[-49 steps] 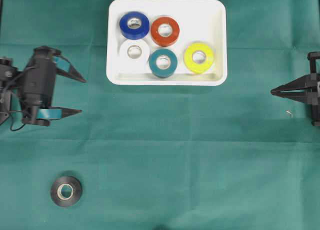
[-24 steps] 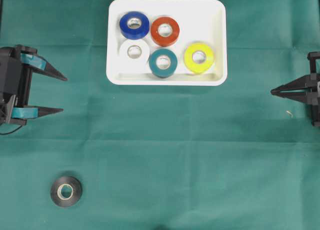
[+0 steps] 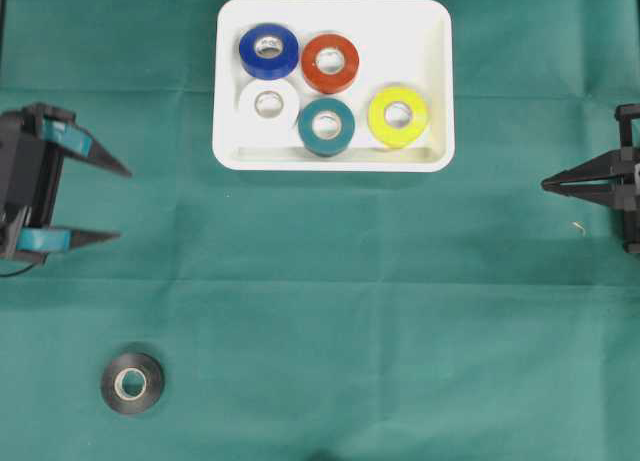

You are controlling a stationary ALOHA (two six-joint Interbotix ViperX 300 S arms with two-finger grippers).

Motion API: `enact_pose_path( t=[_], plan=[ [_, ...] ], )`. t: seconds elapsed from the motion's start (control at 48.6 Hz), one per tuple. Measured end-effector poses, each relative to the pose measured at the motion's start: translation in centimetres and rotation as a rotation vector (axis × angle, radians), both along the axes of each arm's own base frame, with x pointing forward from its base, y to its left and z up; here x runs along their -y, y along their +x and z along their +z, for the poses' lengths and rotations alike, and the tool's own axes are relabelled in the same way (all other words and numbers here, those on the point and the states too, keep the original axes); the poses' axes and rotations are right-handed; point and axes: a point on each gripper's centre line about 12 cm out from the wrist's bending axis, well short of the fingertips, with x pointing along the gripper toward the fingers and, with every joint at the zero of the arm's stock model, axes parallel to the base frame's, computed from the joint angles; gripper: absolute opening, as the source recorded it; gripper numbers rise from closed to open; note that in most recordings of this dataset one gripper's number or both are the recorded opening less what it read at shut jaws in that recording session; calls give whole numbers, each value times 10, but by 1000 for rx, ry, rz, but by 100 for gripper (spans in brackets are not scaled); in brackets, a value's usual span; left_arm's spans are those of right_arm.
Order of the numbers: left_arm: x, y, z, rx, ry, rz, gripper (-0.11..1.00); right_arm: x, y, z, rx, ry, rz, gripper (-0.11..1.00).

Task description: Put the tape into the white case with the left arm.

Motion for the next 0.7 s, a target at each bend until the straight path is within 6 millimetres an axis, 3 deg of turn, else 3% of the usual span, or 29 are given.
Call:
enact_pose_path(
  t=[0.329, 0.7],
  plan=[
    [34, -10, -4, -55, -69, -131, 88, 0, 0, 0, 2, 0, 0, -9],
    [40, -12, -5, -60, -69, -164, 88, 0, 0, 0, 0, 0, 0, -9]
  ],
)
